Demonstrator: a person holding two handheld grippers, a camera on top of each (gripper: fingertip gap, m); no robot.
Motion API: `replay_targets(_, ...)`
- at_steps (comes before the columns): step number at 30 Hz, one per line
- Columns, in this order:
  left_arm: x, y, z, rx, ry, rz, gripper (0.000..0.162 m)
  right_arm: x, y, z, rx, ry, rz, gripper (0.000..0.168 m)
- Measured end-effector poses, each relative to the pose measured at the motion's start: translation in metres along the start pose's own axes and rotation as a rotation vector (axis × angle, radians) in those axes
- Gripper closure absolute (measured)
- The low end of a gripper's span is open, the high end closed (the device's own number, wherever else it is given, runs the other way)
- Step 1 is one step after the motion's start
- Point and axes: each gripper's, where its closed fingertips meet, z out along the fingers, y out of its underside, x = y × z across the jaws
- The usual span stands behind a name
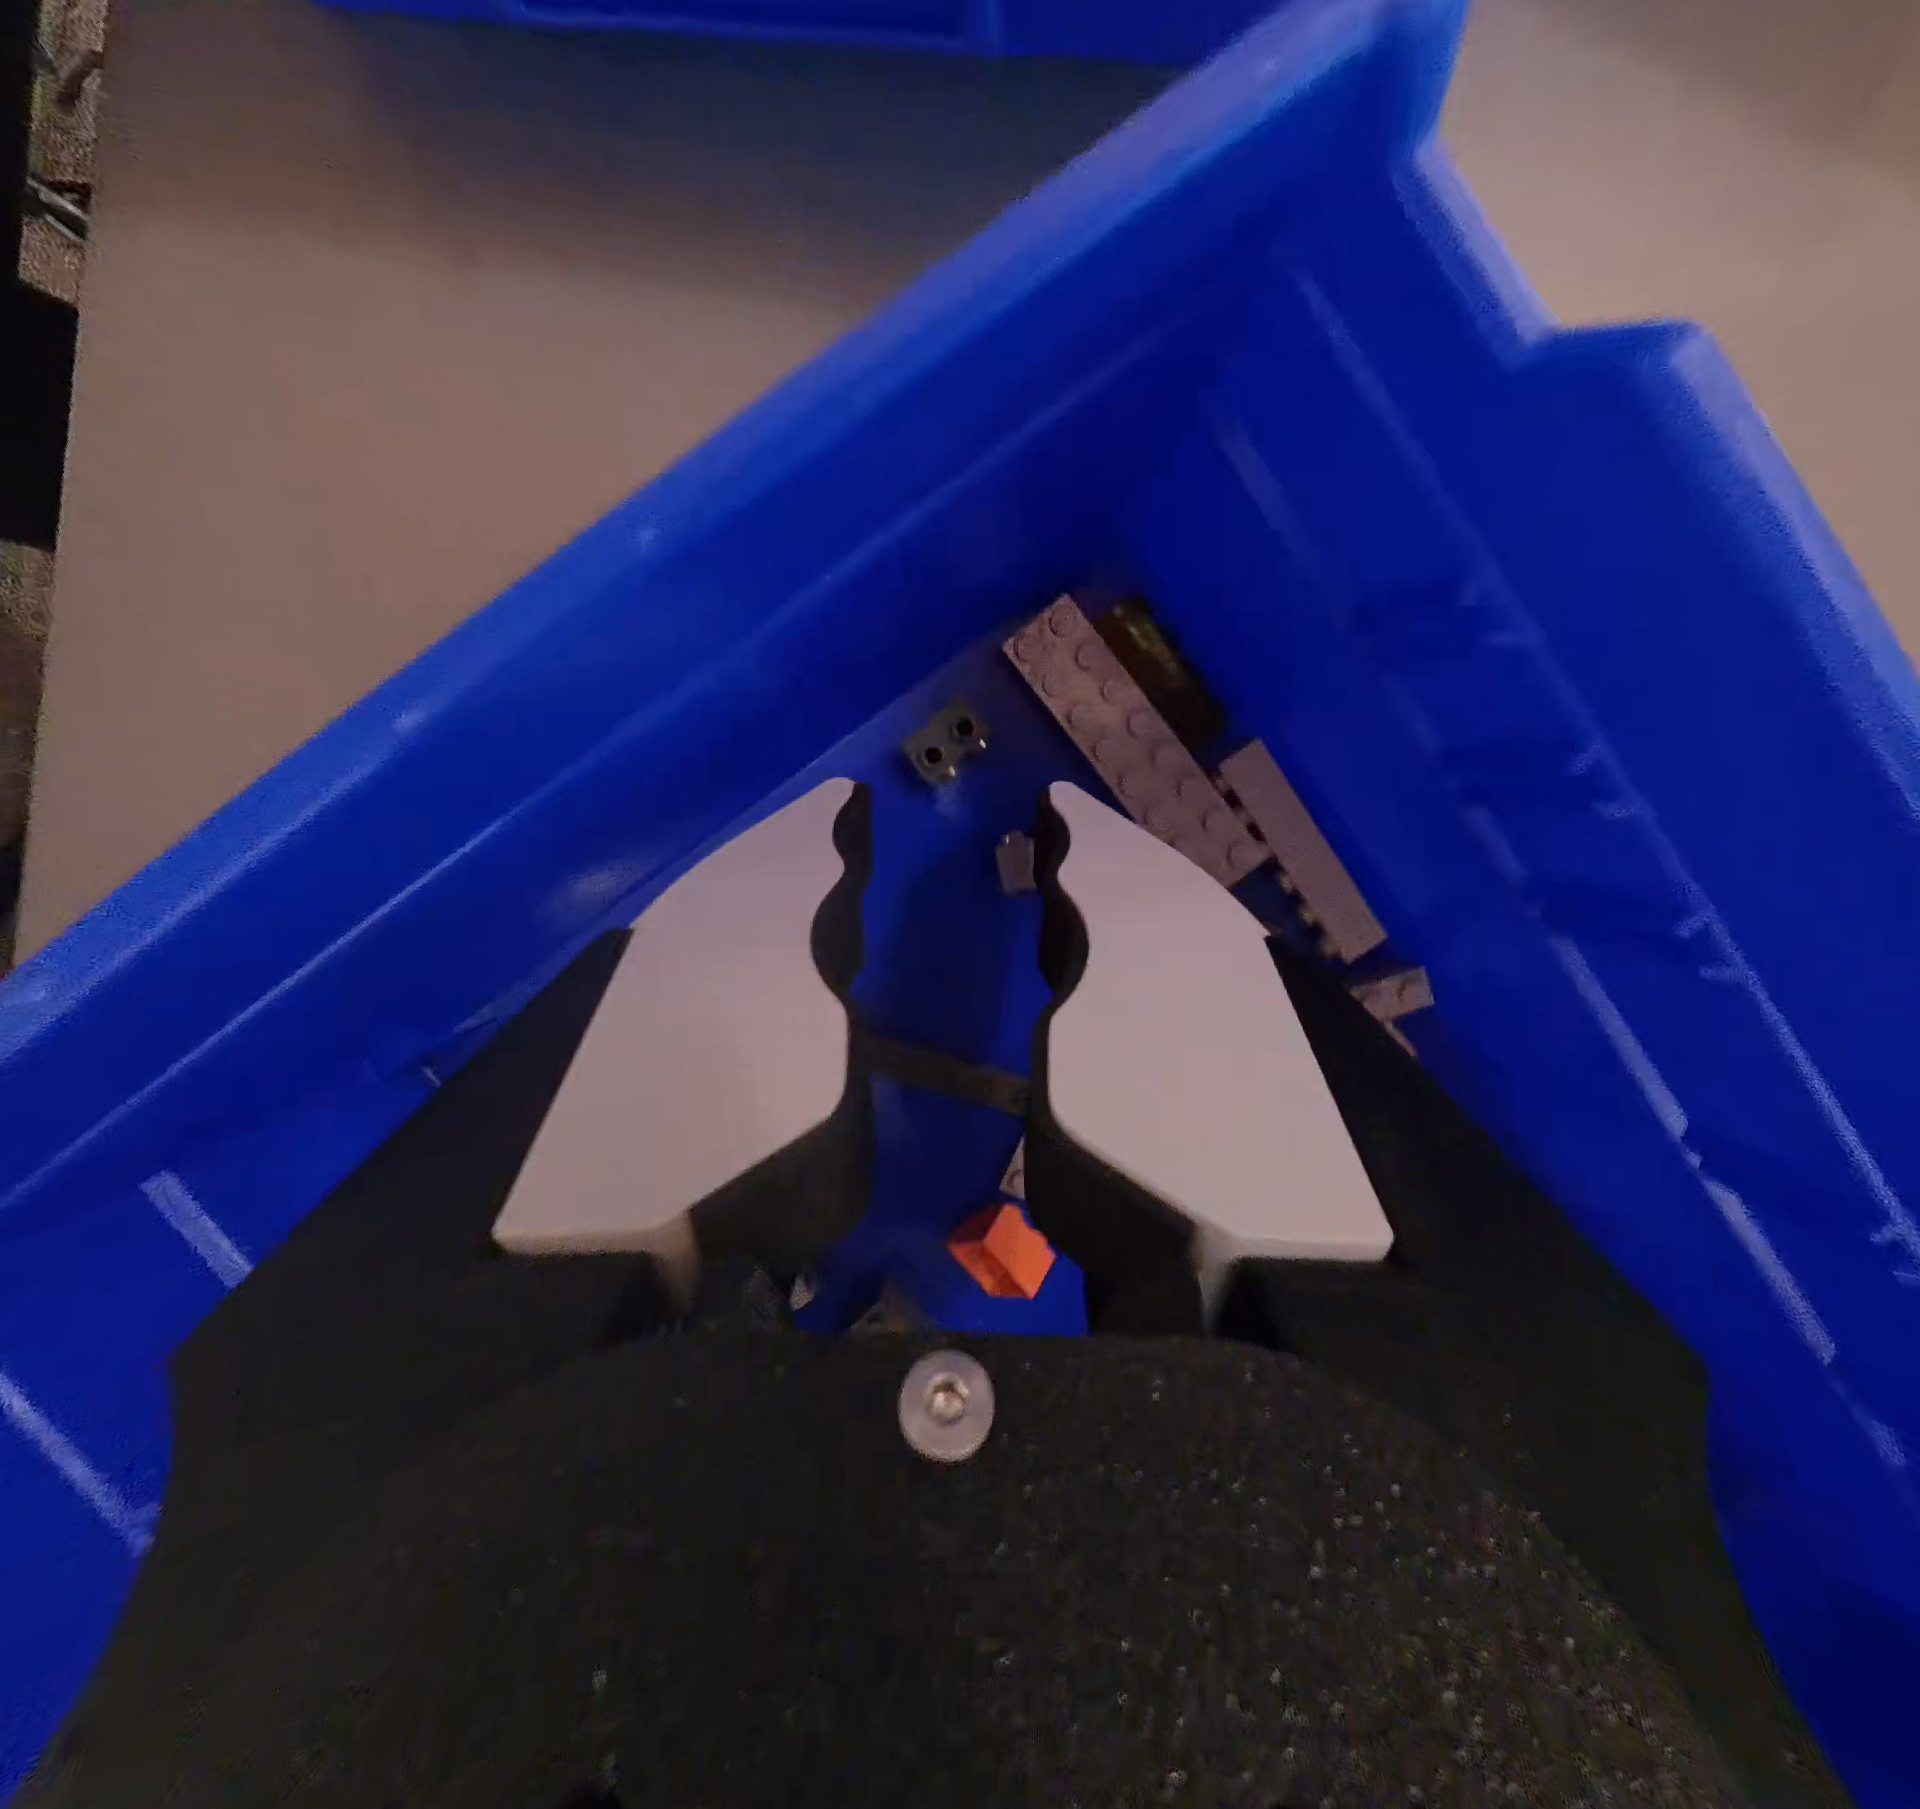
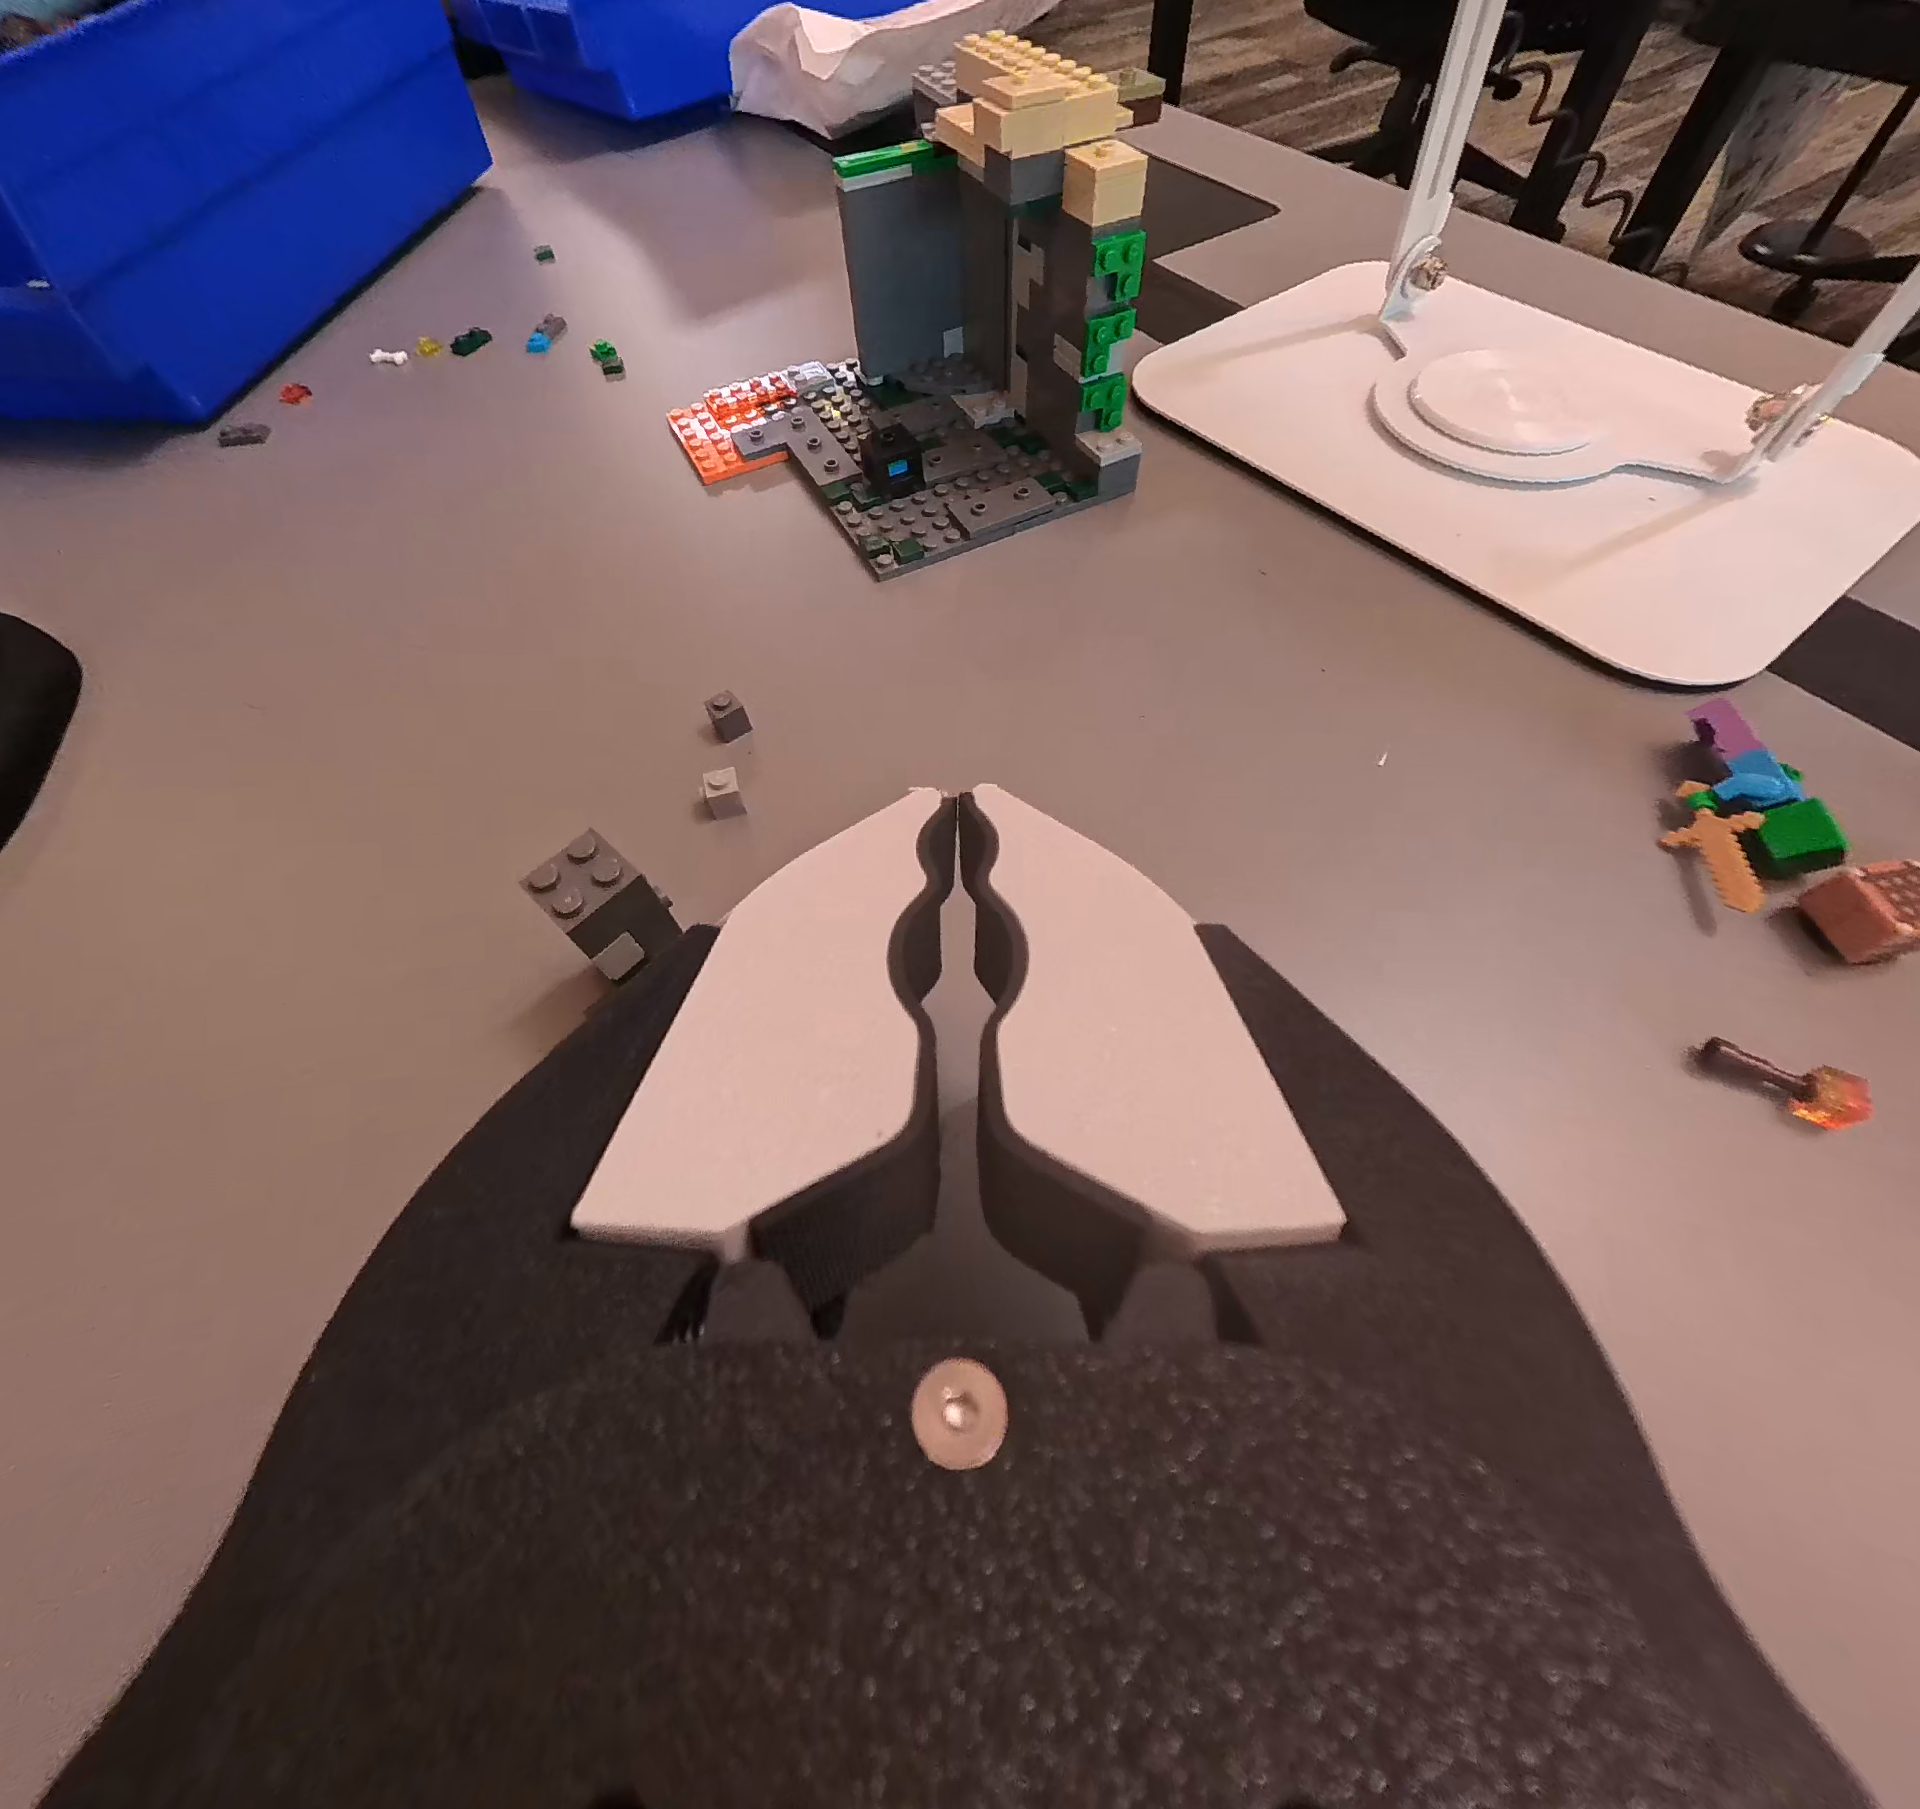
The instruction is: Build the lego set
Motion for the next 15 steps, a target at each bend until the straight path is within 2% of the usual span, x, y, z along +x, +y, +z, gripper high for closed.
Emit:
replay_targets(5,0.0,-0.012,0.006,0.045,-0.034,-0.113,0.131,-0.002,-0.002,-0.001,0.011,-0.016,0.002,0.168)
replay_targets(13,-0.004,-0.003,0.022,0.021,-0.065,-0.221,0.131,-0.002,-0.006,-0.006,0.021,-0.01,-0.018,0.168)
replay_targets(15,-0.009,-0.003,0.022,0.034,-0.082,-0.234,0.14,-0.001,-0.005,-0.005,0.02,-0.011,-0.018,0.168)
